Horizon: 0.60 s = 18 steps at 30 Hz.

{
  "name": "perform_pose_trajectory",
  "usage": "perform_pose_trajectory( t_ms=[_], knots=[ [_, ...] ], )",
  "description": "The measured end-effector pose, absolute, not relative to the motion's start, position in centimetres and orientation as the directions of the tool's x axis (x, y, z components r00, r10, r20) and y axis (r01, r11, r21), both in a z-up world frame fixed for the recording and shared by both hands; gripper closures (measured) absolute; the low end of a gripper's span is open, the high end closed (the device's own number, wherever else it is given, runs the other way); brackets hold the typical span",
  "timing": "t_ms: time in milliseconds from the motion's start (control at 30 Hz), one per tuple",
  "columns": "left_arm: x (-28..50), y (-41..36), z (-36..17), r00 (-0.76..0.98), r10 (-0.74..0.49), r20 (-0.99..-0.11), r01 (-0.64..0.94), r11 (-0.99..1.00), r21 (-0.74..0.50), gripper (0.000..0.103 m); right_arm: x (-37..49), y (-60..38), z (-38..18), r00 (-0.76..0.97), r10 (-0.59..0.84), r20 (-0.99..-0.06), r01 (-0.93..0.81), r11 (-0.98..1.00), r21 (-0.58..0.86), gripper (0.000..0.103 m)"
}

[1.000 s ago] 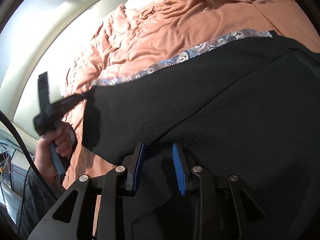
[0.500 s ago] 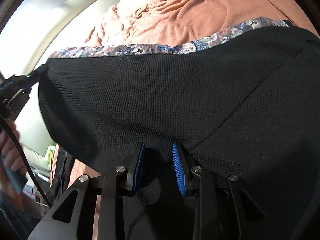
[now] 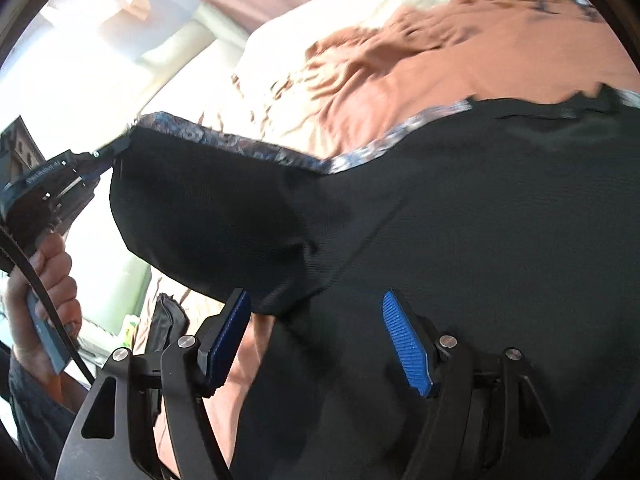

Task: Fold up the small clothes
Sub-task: 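Grasp the shirt's side edge with the left tool and fold it over the body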

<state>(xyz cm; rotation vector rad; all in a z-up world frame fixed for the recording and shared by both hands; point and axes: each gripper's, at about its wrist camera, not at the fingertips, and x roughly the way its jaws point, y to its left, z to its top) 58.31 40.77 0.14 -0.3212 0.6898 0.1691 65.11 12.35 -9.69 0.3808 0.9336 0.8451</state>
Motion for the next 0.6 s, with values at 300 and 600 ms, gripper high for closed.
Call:
perform_pose_trajectory(
  t_ms=[300,600],
  knots=[
    [60.0,35.0,0.4,0.748,-0.022,-0.664,-0.207,0.942,-0.265,0.097,61.2,0.8,-9.8,0.445,0.723,-0.529,-0.327,0.681,0.655,0.036],
    [62.5,28.8,-0.7,0.713,-0.113,-0.692,-0.120,0.953,-0.279,0.097,62.2,-2.9,-11.4,0.489,0.700,-0.520,-0.243,0.682,0.690,0.036]
  ],
)
